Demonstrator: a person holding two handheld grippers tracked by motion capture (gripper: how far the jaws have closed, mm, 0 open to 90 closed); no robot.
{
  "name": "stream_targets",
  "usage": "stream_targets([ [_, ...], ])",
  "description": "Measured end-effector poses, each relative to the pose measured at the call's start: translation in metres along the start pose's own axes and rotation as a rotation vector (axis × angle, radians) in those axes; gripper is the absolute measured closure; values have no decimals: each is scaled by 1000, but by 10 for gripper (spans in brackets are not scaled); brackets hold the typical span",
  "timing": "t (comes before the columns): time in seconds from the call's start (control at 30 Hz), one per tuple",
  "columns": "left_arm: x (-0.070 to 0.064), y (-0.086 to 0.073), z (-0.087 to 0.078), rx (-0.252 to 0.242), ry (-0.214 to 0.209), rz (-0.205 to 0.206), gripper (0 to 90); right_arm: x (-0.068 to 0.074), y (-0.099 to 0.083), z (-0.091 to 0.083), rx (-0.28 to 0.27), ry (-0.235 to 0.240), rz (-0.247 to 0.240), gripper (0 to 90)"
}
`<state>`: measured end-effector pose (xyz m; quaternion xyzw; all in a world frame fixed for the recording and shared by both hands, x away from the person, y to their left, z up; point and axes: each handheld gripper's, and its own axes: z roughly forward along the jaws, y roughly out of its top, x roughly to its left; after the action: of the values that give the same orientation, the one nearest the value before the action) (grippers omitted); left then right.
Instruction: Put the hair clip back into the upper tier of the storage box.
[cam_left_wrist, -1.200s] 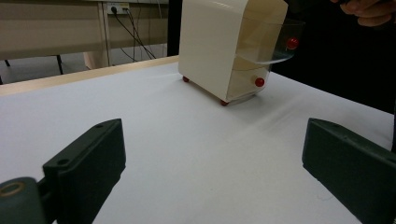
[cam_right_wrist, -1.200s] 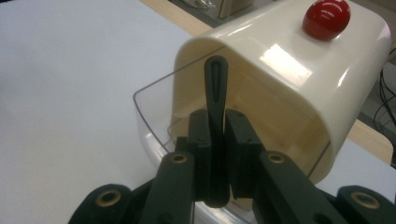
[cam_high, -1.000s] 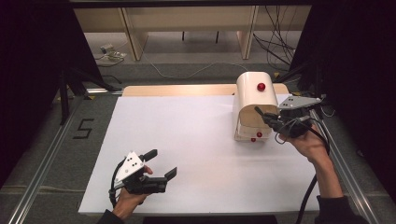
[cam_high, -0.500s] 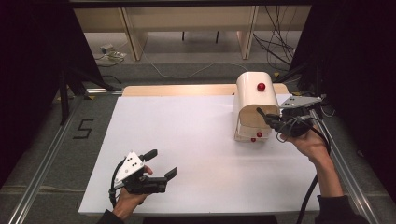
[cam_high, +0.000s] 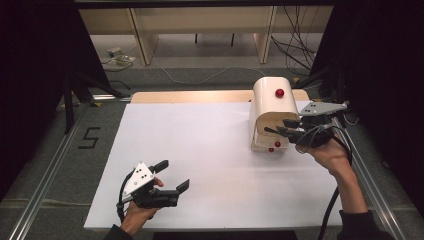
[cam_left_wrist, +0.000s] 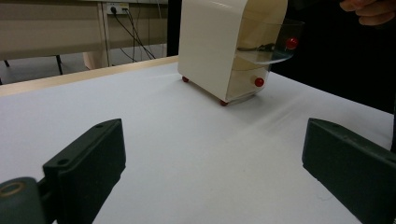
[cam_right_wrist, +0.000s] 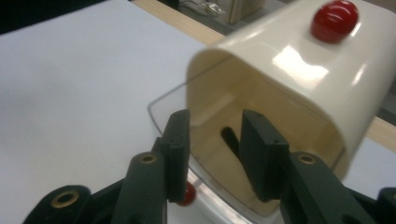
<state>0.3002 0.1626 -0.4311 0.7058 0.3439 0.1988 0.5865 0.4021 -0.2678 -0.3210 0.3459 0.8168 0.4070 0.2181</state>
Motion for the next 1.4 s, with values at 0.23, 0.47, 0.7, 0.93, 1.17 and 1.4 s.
stream_targets([
  [0.23,0,0,0,4,-1,-1,57,14,5,3,-49,62,4,532],
  [0.47,0,0,0,5,-2,-1,57,21,5,9,-57,123,24,469],
  [0.7,0,0,1,5,-4,-4,57,29,6,15,-69,154,17,400],
  [0.93,0,0,0,5,-4,-3,57,37,5,17,-96,192,39,369],
  [1.17,0,0,1,5,-4,-3,57,42,4,21,-127,206,53,349],
  [1.4,0,0,0,6,-4,-4,57,48,2,24,-144,235,56,315],
])
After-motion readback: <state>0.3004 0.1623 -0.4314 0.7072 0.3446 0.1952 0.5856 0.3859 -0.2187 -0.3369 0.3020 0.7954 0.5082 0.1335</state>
